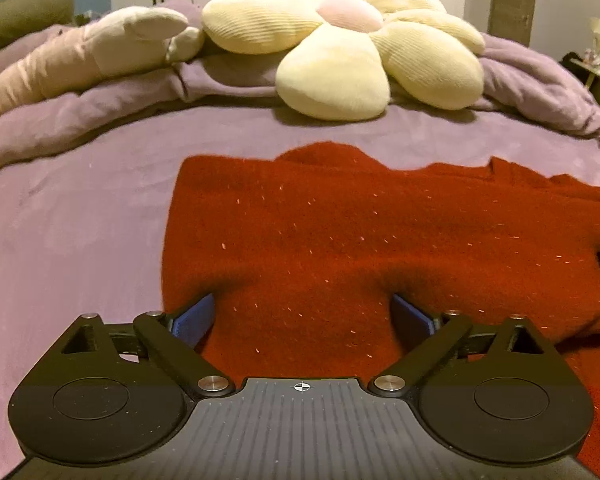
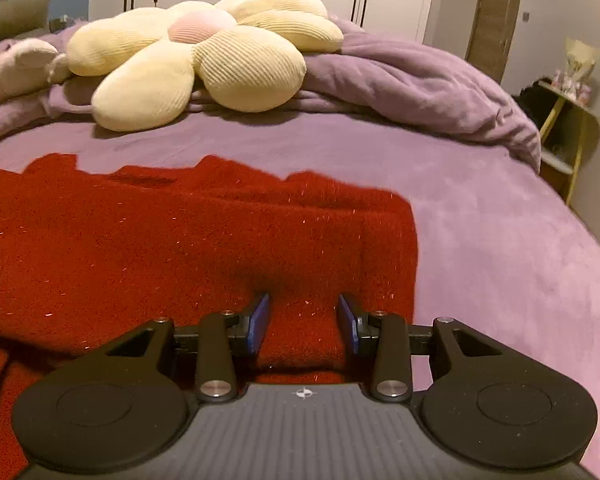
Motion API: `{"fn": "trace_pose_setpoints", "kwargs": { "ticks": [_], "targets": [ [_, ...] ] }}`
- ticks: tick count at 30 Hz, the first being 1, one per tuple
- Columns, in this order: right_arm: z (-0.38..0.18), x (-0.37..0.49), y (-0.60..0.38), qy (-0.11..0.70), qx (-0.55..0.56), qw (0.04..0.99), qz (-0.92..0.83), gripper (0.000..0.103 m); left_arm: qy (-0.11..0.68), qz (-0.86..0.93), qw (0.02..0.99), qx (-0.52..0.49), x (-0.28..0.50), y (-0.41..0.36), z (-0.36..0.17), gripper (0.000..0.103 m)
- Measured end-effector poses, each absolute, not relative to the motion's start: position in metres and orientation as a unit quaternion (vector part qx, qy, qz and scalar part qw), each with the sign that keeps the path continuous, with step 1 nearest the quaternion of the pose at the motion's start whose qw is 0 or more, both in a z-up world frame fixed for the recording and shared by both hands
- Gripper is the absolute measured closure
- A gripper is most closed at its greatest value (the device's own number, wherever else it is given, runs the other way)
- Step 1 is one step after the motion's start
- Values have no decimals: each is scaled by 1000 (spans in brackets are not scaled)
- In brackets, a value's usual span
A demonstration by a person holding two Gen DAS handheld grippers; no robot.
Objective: Fold small clothes
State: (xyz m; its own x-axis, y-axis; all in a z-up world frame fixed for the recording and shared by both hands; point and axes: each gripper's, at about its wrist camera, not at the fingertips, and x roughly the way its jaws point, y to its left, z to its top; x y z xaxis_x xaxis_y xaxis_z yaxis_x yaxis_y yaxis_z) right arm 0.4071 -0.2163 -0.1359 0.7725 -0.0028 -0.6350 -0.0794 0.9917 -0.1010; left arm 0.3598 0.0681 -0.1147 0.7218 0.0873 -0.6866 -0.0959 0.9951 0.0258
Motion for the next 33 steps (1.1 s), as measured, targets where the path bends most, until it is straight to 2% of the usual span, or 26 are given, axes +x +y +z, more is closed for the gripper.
{"fn": "trace_pose_setpoints", "kwargs": {
  "ticks": [5, 11, 15, 22, 23, 25, 33],
  "targets": [
    [-131, 412, -216, 339, -66, 938, 26, 64, 376, 55, 925, -29, 357, 75, -109, 0],
    [-118, 365, -226, 327, -60, 942, 39, 61, 367, 35, 928, -52, 319, 81, -102, 1],
    [-133, 361, -220, 320, -95, 942, 30, 60, 375, 41, 926, -19, 325, 76, -114, 0],
    [-131, 380, -219, 333, -107, 936, 24, 47, 390, 47, 919, -32, 321, 80, -105, 0],
    [-127, 374, -220, 333, -107, 937, 24, 44, 387, 43, 921, -25, 312, 82, -103, 0],
    [-123, 356, -226, 337, -97, 936, 19, 32, 391, 43, 919, -20, 297, 89, -99, 0],
    [-126, 208, -282, 412, 22, 910, 46, 29, 427, 21, 904, -21, 181, 130, -87, 0]
  ]
}}
